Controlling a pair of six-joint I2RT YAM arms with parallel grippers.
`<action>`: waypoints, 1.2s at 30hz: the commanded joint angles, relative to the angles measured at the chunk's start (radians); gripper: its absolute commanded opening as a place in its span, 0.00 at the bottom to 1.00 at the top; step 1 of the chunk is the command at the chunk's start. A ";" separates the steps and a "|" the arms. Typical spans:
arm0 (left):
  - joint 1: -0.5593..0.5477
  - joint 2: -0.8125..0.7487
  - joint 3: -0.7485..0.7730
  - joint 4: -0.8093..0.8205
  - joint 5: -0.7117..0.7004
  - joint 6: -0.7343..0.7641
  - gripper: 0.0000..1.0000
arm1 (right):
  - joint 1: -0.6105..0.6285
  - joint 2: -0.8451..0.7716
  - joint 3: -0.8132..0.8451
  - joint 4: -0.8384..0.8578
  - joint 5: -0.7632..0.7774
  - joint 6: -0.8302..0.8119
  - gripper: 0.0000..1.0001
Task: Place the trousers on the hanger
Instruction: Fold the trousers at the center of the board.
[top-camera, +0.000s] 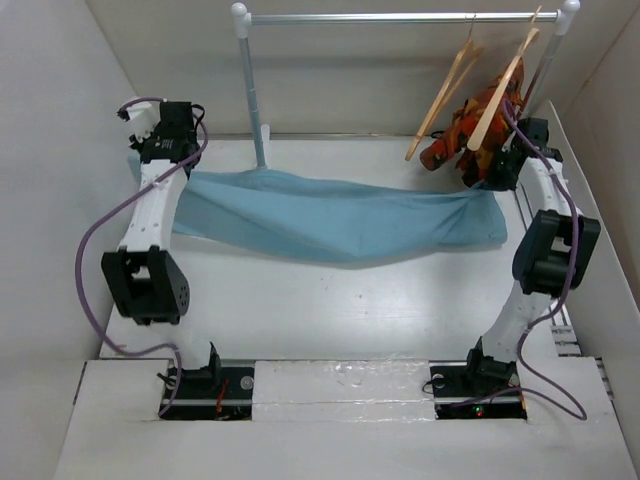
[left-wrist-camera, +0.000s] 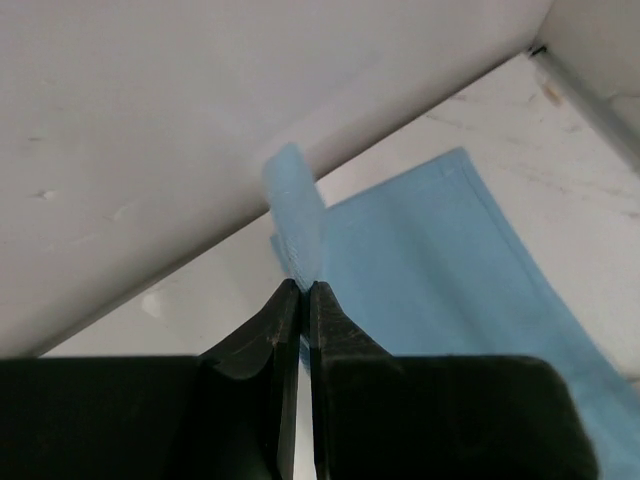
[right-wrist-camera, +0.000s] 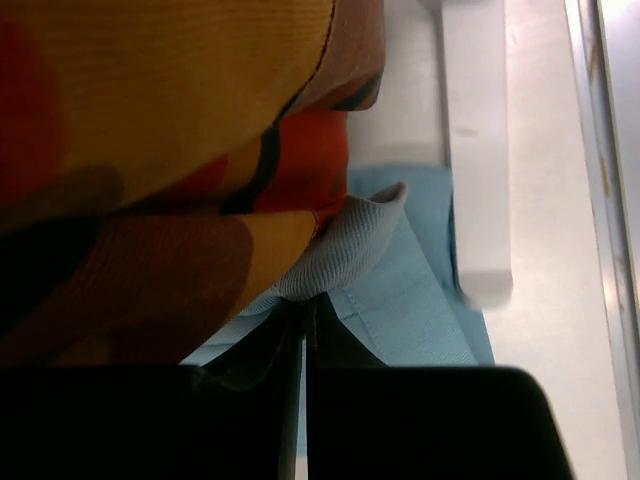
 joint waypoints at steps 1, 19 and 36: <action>0.024 0.204 0.199 -0.045 -0.040 0.025 0.00 | 0.003 0.111 0.163 0.065 -0.029 -0.008 0.00; 0.047 0.397 0.419 0.027 -0.031 0.000 0.00 | -0.008 0.252 0.168 0.255 -0.078 0.067 0.00; 0.069 0.639 0.623 0.118 0.037 0.083 0.00 | -0.036 0.245 0.107 0.250 -0.065 0.041 0.00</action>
